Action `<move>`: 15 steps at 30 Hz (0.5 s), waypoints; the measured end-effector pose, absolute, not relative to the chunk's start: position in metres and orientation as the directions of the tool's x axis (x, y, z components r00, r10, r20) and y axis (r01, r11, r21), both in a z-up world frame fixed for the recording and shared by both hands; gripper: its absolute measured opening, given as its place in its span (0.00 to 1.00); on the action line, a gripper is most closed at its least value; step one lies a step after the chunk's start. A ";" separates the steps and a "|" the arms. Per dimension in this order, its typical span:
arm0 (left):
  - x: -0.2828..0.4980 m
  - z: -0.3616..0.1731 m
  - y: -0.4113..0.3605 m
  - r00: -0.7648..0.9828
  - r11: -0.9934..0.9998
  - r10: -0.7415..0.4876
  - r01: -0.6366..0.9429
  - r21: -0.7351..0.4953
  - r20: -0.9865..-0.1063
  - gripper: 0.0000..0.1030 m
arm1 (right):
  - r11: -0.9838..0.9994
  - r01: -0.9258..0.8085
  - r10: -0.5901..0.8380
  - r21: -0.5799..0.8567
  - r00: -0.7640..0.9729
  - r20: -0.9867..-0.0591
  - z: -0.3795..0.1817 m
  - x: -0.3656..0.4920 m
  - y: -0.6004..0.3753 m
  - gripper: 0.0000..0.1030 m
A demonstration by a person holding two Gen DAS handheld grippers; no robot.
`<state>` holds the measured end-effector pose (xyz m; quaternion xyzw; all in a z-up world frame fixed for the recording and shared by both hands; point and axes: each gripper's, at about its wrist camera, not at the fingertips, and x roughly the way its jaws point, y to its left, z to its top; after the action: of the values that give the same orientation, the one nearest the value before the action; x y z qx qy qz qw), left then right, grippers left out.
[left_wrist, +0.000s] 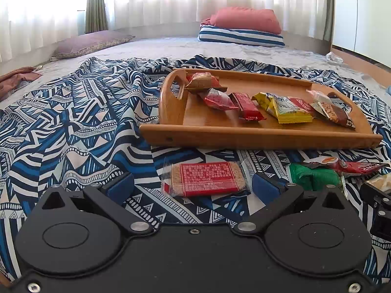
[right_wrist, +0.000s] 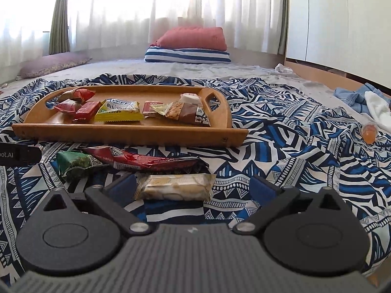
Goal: Organize snacks
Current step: 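Withdraw both tools from the tray back to the remaining snacks, then grasp the red biscuit packet with the left tool while the right tool grasps the cream wafer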
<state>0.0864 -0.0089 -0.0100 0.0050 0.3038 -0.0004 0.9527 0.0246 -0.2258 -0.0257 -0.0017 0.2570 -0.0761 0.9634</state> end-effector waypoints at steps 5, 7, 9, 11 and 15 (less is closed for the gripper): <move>0.088 -0.013 -0.011 0.815 1.000 0.000 0.015 0.021 -0.580 1.00 | 0.988 0.151 -0.140 -0.018 0.857 -0.497 -0.030 0.023 -0.229 1.00; 0.088 -0.013 -0.011 0.815 1.000 -0.001 0.016 0.020 -0.579 1.00 | 0.988 0.152 -0.148 -0.032 0.859 -0.490 -0.031 0.022 -0.226 1.00; 0.089 -0.014 -0.011 0.815 1.000 -0.003 0.019 0.021 -0.579 1.00 | 0.987 0.155 -0.155 -0.041 0.862 -0.483 -0.031 0.022 -0.224 1.00; 0.090 -0.014 -0.011 0.815 1.000 -0.006 0.022 0.020 -0.579 1.00 | 0.986 0.162 -0.161 -0.039 0.865 -0.476 -0.030 0.020 -0.224 1.00; 0.092 -0.016 -0.012 0.816 0.999 -0.008 0.028 0.025 -0.579 1.00 | 0.988 0.151 -0.148 -0.029 0.881 -0.450 -0.026 0.014 -0.221 1.00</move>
<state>0.0915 -0.0120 -0.0156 0.0159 0.3035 -0.0094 0.9526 0.0141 -0.2209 -0.0259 0.0035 0.2315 -0.0772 0.9698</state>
